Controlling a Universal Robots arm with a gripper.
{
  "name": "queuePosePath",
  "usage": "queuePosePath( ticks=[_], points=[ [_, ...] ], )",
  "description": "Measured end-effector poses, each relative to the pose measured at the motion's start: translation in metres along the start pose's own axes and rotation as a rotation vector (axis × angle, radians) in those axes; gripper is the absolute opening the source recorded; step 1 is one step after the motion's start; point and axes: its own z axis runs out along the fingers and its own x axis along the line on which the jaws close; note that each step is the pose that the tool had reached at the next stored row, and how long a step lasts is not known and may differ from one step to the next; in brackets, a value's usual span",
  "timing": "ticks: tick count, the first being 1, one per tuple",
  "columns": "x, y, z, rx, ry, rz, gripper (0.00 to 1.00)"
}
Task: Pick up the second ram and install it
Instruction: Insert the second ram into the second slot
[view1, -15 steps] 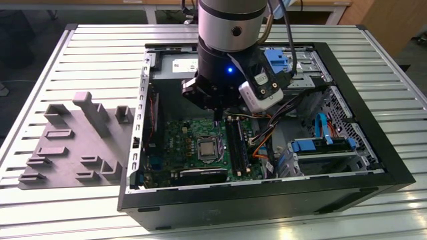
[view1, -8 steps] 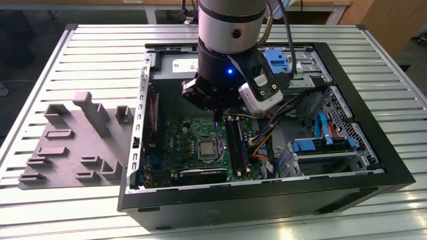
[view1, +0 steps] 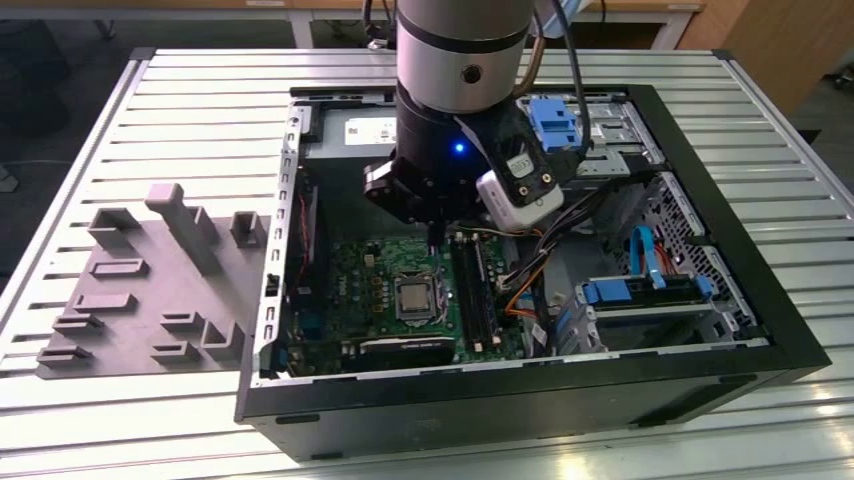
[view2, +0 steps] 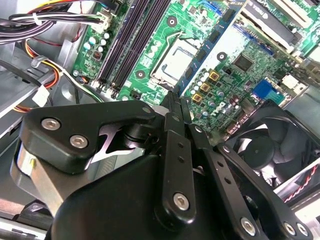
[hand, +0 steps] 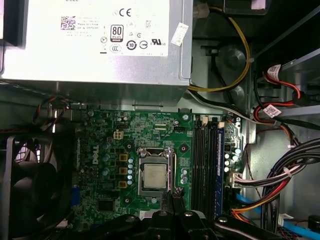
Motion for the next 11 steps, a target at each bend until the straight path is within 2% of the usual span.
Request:
queuePosePath(
  ticks=[11],
  points=[
    [-0.0025,-0.0002,0.0028,-0.0001,-0.0001,0.000,0.11]
  ],
)
